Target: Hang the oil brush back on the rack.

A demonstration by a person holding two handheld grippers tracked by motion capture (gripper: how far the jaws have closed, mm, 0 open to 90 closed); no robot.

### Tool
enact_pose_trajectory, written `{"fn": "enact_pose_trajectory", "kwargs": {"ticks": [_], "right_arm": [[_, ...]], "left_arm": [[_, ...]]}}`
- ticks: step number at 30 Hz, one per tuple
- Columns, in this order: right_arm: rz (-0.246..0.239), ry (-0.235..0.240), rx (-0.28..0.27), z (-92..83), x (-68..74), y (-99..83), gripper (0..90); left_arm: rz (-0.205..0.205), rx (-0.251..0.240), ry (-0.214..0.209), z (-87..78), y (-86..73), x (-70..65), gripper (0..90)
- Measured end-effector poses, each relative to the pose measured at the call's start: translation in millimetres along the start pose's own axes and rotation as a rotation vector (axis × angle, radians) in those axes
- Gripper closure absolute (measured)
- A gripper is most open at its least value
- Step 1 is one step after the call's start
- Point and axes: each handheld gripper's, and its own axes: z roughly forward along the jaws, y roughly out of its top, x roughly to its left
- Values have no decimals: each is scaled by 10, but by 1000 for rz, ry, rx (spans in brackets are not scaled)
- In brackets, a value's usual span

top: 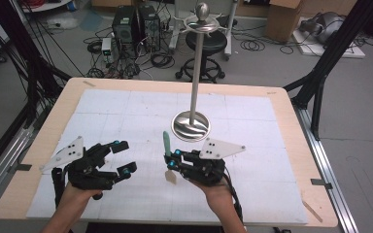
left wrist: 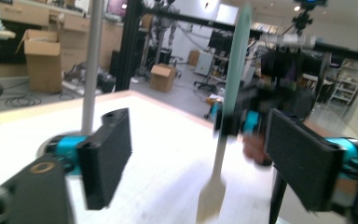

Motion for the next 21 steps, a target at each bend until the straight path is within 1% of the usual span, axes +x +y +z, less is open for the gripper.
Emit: {"fn": "enact_pose_trajectory", "kwargs": {"ticks": [1,2,3,5,7,10,13,17,19,20,21], "right_arm": [[6,6,-3,-2,-35,24,838],[10,9,-4,-3,-58,44,838],[17,15,-4,-2,-106,83,838],[20,15,-7,2,-160,126,838],[28,14,-4,9,-212,183,838],[31,-6,-13,28,-302,293,837],[29,-16,-12,54,-374,391,838],[35,-22,-16,101,-470,506,838],[43,-19,-28,131,-529,571,838],[50,-32,-28,156,-581,637,838],[52,-36,-30,165,-603,662,838]], "left_arm": [[5,8,7,-19,-26,13,179],[10,20,18,-55,-74,41,180],[13,27,22,-74,-97,58,180],[27,46,38,-122,-151,90,180],[36,50,46,-177,-208,121,180],[51,56,65,-266,-293,162,180],[62,73,83,-357,-361,202,180],[61,73,98,-450,-395,248,180],[59,70,103,-482,-411,269,181],[60,75,107,-498,-422,285,181],[56,77,110,-506,-428,291,181]]}}
